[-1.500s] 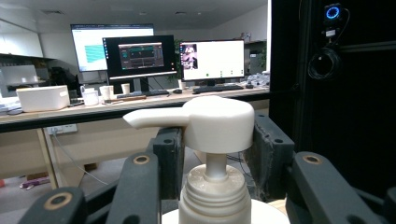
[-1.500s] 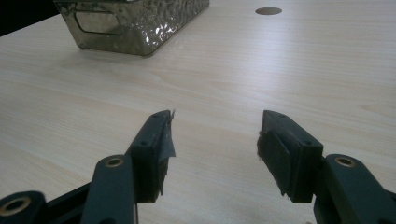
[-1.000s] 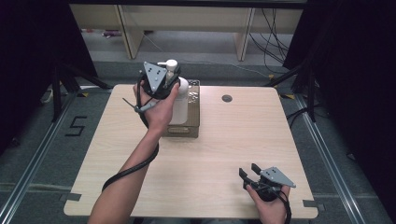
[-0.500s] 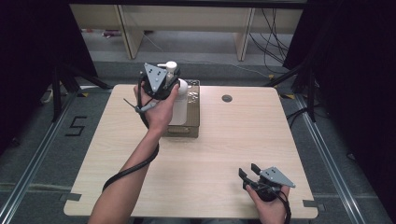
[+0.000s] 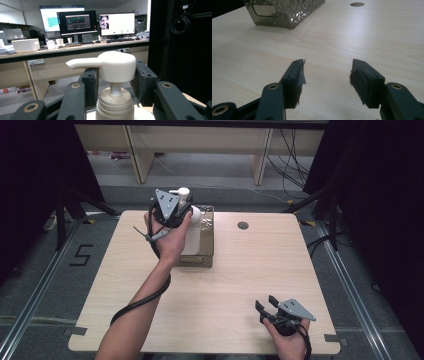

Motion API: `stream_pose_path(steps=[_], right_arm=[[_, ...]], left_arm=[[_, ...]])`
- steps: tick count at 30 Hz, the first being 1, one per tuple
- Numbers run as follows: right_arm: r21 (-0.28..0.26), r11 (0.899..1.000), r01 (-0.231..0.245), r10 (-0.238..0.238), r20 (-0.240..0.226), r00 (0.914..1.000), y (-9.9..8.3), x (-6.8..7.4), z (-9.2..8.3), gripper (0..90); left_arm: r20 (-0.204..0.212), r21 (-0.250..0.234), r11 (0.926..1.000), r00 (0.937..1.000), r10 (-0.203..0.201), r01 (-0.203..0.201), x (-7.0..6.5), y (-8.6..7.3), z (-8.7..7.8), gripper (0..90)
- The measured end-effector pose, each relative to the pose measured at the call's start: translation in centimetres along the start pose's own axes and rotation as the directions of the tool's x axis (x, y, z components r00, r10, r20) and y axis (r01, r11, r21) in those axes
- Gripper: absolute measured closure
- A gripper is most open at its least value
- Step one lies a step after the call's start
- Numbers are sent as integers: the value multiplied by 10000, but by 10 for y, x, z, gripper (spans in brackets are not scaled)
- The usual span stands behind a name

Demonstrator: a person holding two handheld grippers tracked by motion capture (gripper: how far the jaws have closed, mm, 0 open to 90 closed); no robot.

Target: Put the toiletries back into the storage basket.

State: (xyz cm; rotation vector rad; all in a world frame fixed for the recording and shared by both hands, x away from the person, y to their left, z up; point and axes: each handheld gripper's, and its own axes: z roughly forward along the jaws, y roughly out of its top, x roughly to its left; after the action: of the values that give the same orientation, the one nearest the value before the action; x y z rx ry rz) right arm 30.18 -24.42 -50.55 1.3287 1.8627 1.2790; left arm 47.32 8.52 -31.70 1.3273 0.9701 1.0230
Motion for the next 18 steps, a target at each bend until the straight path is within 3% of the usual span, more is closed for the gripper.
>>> stream_pose_path(steps=[18], right_arm=[[159,9999,37,-37,-23,10000,0,1,-1,448]], left_arm=[[-122,267,9996,9999,35,-32,0,-12,3,591]])
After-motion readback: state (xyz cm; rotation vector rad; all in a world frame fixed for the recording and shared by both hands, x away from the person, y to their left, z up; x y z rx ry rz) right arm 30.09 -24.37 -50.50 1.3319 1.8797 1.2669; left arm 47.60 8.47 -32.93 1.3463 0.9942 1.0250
